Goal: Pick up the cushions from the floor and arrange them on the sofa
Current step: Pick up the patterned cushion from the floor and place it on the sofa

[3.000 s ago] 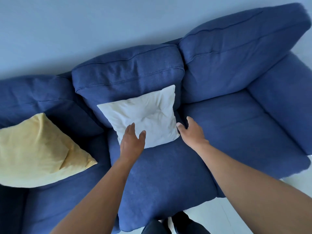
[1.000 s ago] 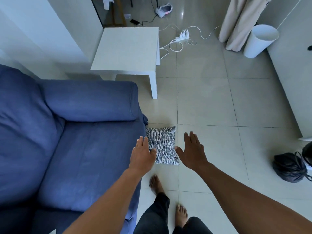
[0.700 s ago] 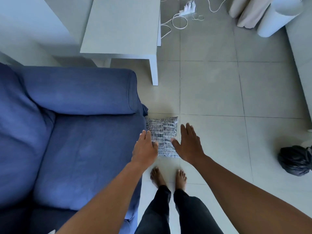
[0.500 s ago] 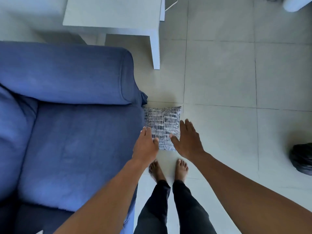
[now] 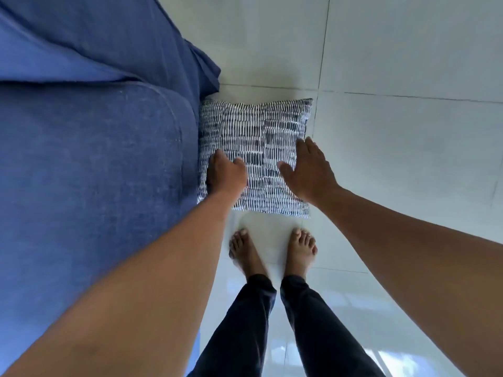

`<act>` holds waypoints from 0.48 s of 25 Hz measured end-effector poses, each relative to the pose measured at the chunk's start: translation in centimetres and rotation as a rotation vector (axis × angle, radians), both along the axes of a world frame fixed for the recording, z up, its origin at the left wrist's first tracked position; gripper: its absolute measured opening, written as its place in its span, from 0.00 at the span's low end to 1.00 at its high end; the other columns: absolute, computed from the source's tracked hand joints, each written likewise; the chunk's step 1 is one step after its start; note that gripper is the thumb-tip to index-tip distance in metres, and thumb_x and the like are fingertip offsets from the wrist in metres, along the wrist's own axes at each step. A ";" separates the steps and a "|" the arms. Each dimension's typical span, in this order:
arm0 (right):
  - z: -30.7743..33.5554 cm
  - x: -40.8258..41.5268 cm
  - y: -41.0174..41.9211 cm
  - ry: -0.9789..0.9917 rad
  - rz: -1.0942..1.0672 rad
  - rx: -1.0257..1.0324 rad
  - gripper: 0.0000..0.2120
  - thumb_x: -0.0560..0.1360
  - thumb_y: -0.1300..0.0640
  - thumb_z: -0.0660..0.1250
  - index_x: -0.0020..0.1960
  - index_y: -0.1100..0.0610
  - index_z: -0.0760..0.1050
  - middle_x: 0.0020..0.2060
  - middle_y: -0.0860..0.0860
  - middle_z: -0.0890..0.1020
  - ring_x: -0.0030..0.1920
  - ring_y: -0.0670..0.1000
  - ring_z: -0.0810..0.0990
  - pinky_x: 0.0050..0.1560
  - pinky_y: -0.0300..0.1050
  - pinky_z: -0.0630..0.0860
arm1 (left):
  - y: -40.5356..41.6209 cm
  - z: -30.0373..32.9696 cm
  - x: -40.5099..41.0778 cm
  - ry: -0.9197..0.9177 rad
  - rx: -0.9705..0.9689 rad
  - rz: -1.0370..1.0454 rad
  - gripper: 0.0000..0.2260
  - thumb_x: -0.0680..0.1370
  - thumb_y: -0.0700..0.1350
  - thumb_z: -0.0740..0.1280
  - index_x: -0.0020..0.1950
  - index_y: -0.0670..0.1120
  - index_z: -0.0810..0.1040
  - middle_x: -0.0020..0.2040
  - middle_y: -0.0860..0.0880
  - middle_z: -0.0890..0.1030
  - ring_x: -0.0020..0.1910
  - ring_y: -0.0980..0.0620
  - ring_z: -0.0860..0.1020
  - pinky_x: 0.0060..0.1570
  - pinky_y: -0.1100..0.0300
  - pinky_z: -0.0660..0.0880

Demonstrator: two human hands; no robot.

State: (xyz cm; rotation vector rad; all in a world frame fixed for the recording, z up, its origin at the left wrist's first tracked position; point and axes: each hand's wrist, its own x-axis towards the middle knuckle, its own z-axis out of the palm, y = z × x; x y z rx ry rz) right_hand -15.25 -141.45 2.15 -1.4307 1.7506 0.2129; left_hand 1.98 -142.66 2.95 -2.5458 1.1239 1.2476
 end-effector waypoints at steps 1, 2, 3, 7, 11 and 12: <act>-2.0 0.1 -0.3 -0.007 -0.008 0.001 0.37 0.84 0.44 0.60 0.83 0.63 0.51 0.83 0.63 0.54 0.83 0.61 0.52 0.80 0.60 0.57 | -0.5 -1.7 -0.1 -0.024 -0.004 0.068 0.23 0.86 0.47 0.59 0.79 0.37 0.67 0.77 0.38 0.72 0.73 0.38 0.73 0.64 0.49 0.71; -4.0 0.2 -0.8 -0.018 -0.030 0.008 0.37 0.84 0.44 0.60 0.83 0.63 0.51 0.83 0.62 0.55 0.83 0.61 0.53 0.80 0.60 0.57 | -1.1 -3.3 -0.1 -0.047 -0.006 0.130 0.24 0.86 0.47 0.59 0.80 0.37 0.66 0.78 0.38 0.71 0.75 0.39 0.72 0.66 0.49 0.70; -5.8 0.3 -1.2 -0.029 -0.061 0.013 0.37 0.83 0.43 0.60 0.83 0.63 0.53 0.82 0.63 0.58 0.82 0.63 0.56 0.79 0.60 0.59 | -1.8 -4.9 0.1 -0.064 -0.005 0.176 0.25 0.87 0.48 0.59 0.81 0.37 0.63 0.80 0.38 0.69 0.77 0.39 0.70 0.70 0.50 0.68; -11.5 0.4 -2.4 -0.090 -0.319 0.050 0.39 0.79 0.35 0.61 0.79 0.61 0.62 0.76 0.60 0.70 0.75 0.64 0.69 0.74 0.59 0.68 | -3.1 -10.9 1.9 -0.135 -0.076 0.314 0.27 0.88 0.48 0.57 0.84 0.38 0.60 0.83 0.39 0.65 0.82 0.41 0.64 0.76 0.55 0.59; -14.7 -0.1 -2.7 -0.208 -0.639 0.155 0.50 0.72 0.27 0.65 0.80 0.60 0.60 0.75 0.58 0.72 0.74 0.62 0.71 0.72 0.58 0.69 | -2.3 -14.5 2.4 -0.120 -0.052 0.456 0.32 0.87 0.57 0.55 0.86 0.39 0.55 0.85 0.39 0.60 0.84 0.40 0.59 0.78 0.54 0.56; -14.8 -0.3 -2.7 -0.260 -0.709 0.181 0.53 0.69 0.25 0.67 0.80 0.60 0.60 0.74 0.58 0.72 0.73 0.62 0.72 0.71 0.58 0.70 | -2.0 -15.0 2.3 -0.090 -0.042 0.467 0.34 0.87 0.60 0.55 0.86 0.40 0.55 0.84 0.39 0.61 0.83 0.39 0.61 0.78 0.52 0.57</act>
